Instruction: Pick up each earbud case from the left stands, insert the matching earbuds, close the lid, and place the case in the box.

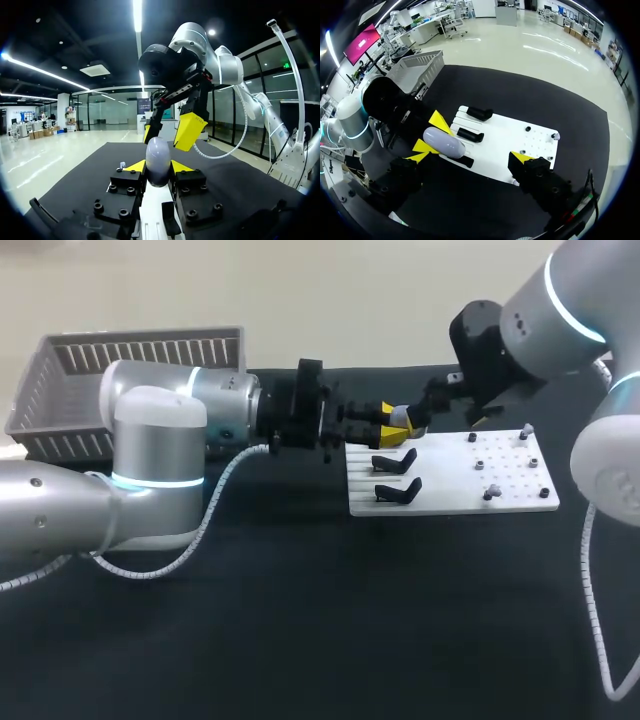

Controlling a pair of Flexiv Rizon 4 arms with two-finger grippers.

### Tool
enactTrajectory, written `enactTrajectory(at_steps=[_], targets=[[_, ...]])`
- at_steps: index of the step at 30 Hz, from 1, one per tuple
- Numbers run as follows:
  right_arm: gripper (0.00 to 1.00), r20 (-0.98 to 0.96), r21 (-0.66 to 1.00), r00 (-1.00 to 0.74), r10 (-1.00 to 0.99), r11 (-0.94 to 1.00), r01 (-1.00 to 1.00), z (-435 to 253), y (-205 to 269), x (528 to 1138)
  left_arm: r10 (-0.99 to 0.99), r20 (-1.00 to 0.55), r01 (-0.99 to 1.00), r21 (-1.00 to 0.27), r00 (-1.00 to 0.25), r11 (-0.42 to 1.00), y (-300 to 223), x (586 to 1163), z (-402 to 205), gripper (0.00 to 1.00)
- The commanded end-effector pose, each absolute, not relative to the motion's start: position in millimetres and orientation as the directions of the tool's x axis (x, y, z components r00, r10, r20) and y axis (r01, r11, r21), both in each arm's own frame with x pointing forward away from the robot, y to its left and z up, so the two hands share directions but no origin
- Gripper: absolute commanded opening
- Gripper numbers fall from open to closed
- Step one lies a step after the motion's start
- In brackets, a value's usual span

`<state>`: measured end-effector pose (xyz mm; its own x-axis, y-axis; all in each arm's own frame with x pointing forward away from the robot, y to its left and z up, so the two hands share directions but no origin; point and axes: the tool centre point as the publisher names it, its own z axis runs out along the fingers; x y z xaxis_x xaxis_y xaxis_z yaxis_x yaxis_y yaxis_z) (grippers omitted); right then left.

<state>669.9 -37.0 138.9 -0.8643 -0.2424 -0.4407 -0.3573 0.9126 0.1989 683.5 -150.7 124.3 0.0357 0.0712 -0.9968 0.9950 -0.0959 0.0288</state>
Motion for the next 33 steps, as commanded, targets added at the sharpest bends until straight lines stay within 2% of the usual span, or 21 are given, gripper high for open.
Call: enactTrajectory(at_steps=[1, 20, 27, 33], targets=[[1.0, -0.449, 0.193, -0.862, -0.235, 0.917, -0.35, 137.6, -38.2, 668.8, 0.068, -0.997, 0.995, 0.031, 0.037, -0.095, -150.6, 683.6, 123.4, 0.0], [1.0, -0.519, 0.159, -0.831, -0.198, 0.933, -0.322, 157.5, -57.9, 679.0, 0.068, -0.997, 0.995, 0.031, 0.037, -0.095, -150.6, 683.6, 123.4, 0.0], [1.0, -0.584, 0.033, -0.773, -0.248, 0.944, -0.328, 177.9, -73.3, 670.5, 0.068, -0.997, 0.995, 0.031, 0.037, -0.095, -150.6, 683.6, 123.4, 0.0], [1.0, -0.562, -0.031, -0.78, -0.276, 0.949, -0.313, 182.0, -101.1, 664.2, 0.068, -0.997, 0.995, 0.031, 0.037, -0.095, -150.6, 683.6, 123.4, 0.0]])
